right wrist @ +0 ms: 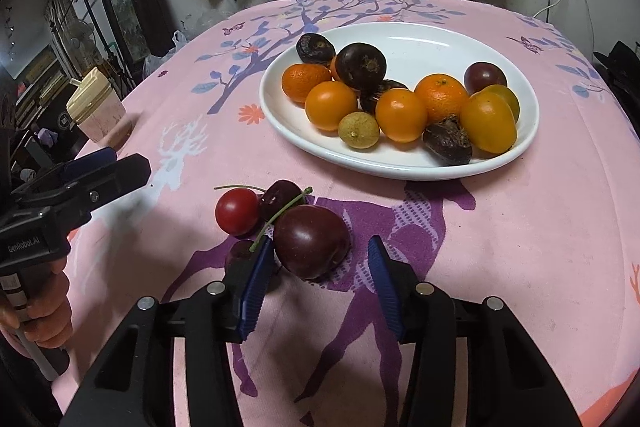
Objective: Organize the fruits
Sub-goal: 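Grasp a dark red plum with the right tool while the left tool grasps a dark cherry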
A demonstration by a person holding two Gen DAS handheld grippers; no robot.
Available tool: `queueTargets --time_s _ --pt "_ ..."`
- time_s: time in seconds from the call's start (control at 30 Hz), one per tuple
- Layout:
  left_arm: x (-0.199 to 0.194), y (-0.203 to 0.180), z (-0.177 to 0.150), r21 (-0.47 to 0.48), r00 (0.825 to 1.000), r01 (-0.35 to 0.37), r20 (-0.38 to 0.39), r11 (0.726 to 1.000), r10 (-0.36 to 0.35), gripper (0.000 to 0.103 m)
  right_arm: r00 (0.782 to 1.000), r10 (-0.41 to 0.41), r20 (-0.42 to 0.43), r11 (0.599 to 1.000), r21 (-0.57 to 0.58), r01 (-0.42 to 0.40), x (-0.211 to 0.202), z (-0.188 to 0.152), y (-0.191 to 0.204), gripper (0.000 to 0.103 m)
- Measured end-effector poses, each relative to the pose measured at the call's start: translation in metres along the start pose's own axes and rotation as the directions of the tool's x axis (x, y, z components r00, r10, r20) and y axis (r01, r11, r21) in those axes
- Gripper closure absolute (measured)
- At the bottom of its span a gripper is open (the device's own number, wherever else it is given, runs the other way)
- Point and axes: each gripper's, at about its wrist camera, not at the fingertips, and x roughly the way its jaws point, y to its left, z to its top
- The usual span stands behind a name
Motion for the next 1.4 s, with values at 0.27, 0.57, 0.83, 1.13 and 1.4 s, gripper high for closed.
queueTargets --time_s 0.27,0.57,0.83,1.13,1.4 --pt "0.000 -0.001 -0.001 0.005 1.000 -0.003 -0.002 1.000 0.003 0.005 1.000 -0.019 -0.009 0.999 -0.035 0.019 0.008 0.000 0.006 0.056" --pt "0.000 -0.002 -0.001 0.009 1.000 -0.004 -0.005 1.000 0.004 0.005 1.000 -0.015 0.002 1.000 -0.027 0.015 0.003 -0.001 0.002 0.064" --pt "-0.004 -0.037 -0.015 0.169 0.981 0.193 -0.062 0.967 -0.185 0.027 0.996 -0.008 0.088 0.990 0.141 -0.005 -0.020 0.010 -0.033 0.064" --pt "0.015 -0.097 -0.047 0.373 0.963 0.265 -0.152 0.889 -0.223 0.060 0.993 -0.007 0.114 0.984 0.180 -0.013 -0.028 0.014 -0.037 0.064" --pt "0.038 -0.106 -0.042 0.351 0.970 0.221 -0.172 0.910 -0.169 0.060 0.992 0.001 0.126 0.985 0.169 -0.022 -0.034 0.014 -0.033 0.064"
